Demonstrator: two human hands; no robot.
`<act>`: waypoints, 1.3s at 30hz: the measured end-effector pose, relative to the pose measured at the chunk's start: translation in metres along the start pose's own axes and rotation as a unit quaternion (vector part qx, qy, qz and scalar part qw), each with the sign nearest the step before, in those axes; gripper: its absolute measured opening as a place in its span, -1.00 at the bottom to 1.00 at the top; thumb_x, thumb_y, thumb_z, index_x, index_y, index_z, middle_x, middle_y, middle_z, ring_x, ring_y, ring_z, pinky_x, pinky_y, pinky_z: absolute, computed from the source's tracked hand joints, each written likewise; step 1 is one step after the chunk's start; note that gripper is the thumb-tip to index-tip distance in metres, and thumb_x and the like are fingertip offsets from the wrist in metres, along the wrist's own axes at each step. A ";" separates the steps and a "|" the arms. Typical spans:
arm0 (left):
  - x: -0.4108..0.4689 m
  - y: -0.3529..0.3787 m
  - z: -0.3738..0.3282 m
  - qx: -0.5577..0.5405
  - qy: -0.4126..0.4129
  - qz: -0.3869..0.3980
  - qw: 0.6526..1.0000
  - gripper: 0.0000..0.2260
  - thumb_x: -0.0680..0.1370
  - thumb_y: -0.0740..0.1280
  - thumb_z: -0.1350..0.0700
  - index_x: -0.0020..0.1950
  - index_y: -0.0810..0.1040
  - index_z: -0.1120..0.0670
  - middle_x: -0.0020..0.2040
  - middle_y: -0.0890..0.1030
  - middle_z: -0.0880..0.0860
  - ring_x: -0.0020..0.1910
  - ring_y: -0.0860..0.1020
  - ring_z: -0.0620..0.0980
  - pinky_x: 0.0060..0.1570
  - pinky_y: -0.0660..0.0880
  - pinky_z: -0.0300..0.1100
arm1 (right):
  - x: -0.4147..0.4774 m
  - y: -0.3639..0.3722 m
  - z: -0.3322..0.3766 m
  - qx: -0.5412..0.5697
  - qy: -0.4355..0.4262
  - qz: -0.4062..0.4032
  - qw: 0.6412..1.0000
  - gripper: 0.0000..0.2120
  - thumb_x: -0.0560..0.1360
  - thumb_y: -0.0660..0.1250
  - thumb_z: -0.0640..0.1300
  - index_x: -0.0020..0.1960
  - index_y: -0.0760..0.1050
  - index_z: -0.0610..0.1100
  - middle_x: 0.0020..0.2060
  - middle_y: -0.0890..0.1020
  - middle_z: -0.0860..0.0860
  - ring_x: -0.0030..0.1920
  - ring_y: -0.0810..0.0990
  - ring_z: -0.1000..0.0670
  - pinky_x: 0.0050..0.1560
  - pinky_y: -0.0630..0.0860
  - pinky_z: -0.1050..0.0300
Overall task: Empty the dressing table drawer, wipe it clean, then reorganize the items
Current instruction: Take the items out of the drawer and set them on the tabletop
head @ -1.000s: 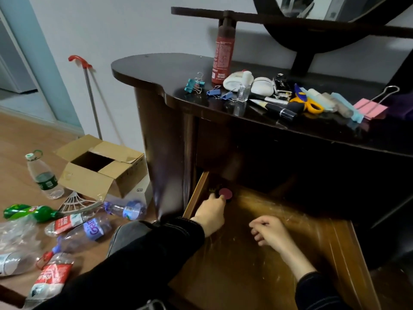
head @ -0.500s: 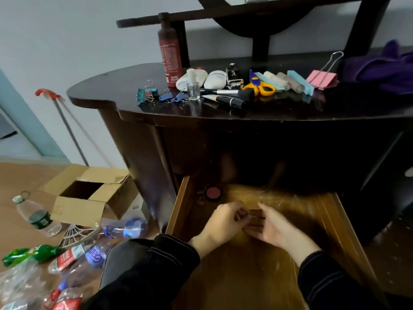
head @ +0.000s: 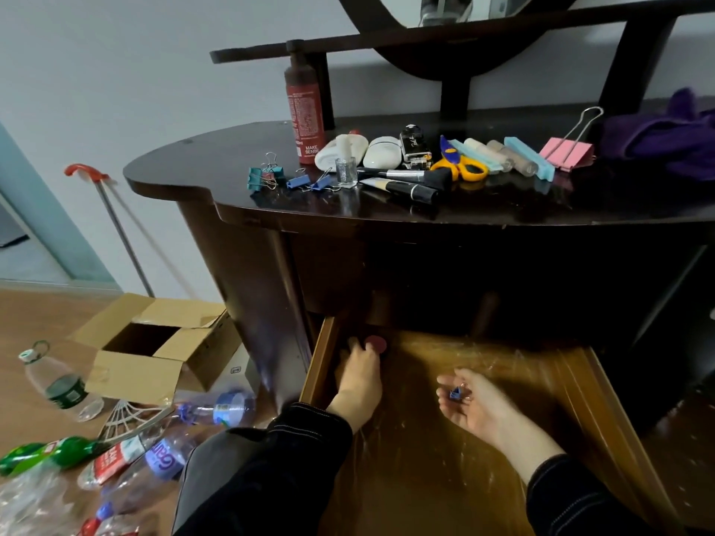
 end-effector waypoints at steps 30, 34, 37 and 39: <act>-0.026 -0.006 -0.030 -0.148 0.155 -0.033 0.976 -0.66 0.43 0.41 0.18 0.19 0.49 0.07 0.07 0.57 0.01 0.01 0.59 0.02 -0.06 0.58 -0.13 | -0.015 0.014 0.005 0.009 0.023 -0.014 1.000 -0.71 0.68 0.20 -0.07 0.17 0.55 -0.28 0.04 0.61 -0.23 -0.02 0.61 -0.15 -0.20 0.60 0.01; -0.047 0.006 -0.052 -0.189 0.270 0.013 0.944 -0.71 0.49 0.43 0.01 0.17 0.51 -0.01 0.07 0.54 -0.09 -0.01 0.56 -0.14 -0.02 0.58 -0.20 | -0.020 0.022 0.001 0.031 0.044 -0.008 0.999 -0.73 0.69 0.18 -0.02 0.14 0.56 -0.18 -0.10 0.72 -0.16 -0.14 0.69 -0.11 -0.42 0.58 0.11; -0.037 -0.008 -0.040 -0.187 0.222 -0.079 0.954 -0.76 0.54 0.35 -0.04 0.16 0.53 0.01 0.06 0.52 -0.08 -0.03 0.56 -0.11 -0.07 0.55 -0.20 | -0.020 0.018 0.001 0.057 0.048 -0.009 0.997 -0.75 0.67 0.22 -0.08 0.19 0.53 -0.23 -0.04 0.63 -0.17 -0.15 0.63 -0.08 -0.44 0.58 0.15; -0.025 -0.015 -0.023 -0.133 0.142 -0.110 0.975 -0.78 0.57 0.29 0.10 0.21 0.53 0.07 0.13 0.49 0.01 0.01 0.58 0.04 -0.08 0.55 -0.11 | -0.018 0.016 0.001 0.040 0.045 0.001 0.998 -0.71 0.66 0.23 -0.11 0.21 0.53 -0.31 -0.08 0.58 -0.19 -0.23 0.58 -0.05 -0.43 0.57 0.21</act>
Point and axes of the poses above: each hand's wrist, its own x-axis towards the middle knuckle, its own y-axis out of the palm, z = x × y, the point moved 3 cm from there along x, towards the middle knuckle
